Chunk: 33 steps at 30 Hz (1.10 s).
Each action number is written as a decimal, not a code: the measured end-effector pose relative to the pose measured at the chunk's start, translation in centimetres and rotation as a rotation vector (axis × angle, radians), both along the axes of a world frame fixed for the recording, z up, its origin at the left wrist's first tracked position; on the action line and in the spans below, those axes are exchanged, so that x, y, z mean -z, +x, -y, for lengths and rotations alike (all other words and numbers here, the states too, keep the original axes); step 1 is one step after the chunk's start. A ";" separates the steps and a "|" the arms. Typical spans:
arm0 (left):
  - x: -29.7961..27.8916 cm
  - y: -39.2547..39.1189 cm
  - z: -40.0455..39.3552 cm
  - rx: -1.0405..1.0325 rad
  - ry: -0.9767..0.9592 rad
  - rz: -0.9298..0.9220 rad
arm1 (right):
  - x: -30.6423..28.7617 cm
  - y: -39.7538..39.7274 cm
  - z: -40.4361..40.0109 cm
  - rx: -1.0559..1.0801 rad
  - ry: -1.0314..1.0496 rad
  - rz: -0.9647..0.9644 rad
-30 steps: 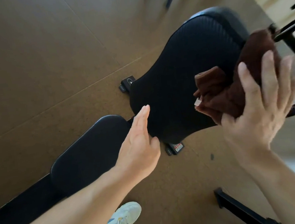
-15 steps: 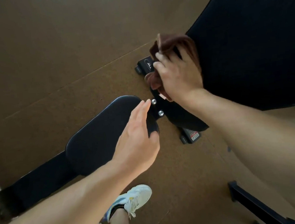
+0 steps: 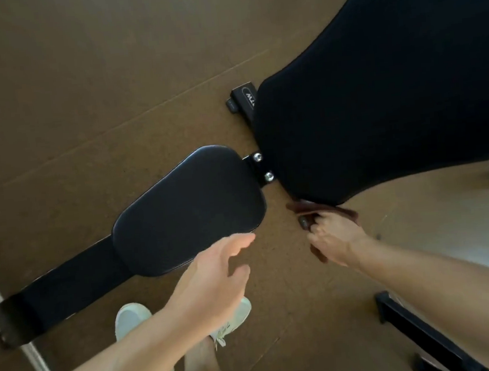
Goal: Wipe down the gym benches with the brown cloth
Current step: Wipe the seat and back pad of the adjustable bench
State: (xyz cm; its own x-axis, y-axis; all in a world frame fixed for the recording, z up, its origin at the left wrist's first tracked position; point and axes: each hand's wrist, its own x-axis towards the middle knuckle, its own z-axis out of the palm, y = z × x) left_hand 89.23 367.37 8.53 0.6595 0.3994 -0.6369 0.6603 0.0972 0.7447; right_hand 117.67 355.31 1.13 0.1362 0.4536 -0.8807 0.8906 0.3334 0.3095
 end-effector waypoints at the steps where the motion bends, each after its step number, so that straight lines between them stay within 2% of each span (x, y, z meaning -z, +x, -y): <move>1: -0.1 -0.5 -0.2 0.028 -0.017 -0.004 | -1.1 0.5 2.1 0.274 0.041 -0.068; 3: -0.9 -1.5 -0.3 0.042 -0.048 -0.019 | -4.0 0.2 5.8 0.832 0.164 -0.160; 6: -3.3 -3.0 -0.1 0.006 -0.097 -0.036 | -9.6 -4.5 8.0 1.393 0.408 -0.325; 8: -5.7 -4.3 0.6 -0.065 -0.152 -0.054 | -14.0 -9.7 7.3 1.656 0.573 -0.527; 11: -10.8 -6.7 2.0 -0.193 -0.263 -0.046 | -20.6 -17.1 5.8 1.796 0.784 -0.761; 13: -14.9 -8.6 2.6 -0.328 -0.366 -0.017 | -24.8 -21.2 4.6 1.807 0.847 -0.886; 15: -19.0 -10.0 3.2 -0.528 -0.565 0.001 | -28.0 -24.5 3.4 1.764 0.881 -0.954; 17: -22.4 -11.7 3.6 -0.694 -0.704 0.028 | -31.3 -27.5 2.4 1.694 0.768 -1.047; 21: -28.0 -15.8 4.4 -0.798 -0.483 0.079 | -36.5 -30.2 1.4 1.434 0.514 -1.217; 23: -30.2 -17.4 5.0 -0.794 -0.394 0.098 | -37.9 -29.9 0.9 1.464 0.498 -1.324; 25: -31.9 -18.6 5.9 -0.820 -0.307 0.102 | -38.7 -29.3 0.5 1.417 0.602 -1.329; 28: -34.1 -19.4 8.1 -0.795 -0.239 0.137 | -39.8 -28.2 0.0 1.087 0.635 -1.276; 31: -36.0 -19.3 11.2 -0.757 -0.197 0.190 | -40.9 -26.6 -1.0 0.768 0.388 -1.251; 33: -37.2 -19.4 13.5 -0.827 -0.200 0.206 | -41.6 -26.8 -0.9 0.646 0.287 -1.285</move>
State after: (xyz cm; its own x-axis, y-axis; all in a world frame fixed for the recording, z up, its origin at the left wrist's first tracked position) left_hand 69.78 353.90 45.71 0.3174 0.6936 -0.6466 0.1746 0.6274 0.7588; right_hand 90.91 356.20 42.72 -0.4120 0.7964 -0.4426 0.5661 -0.1569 -0.8093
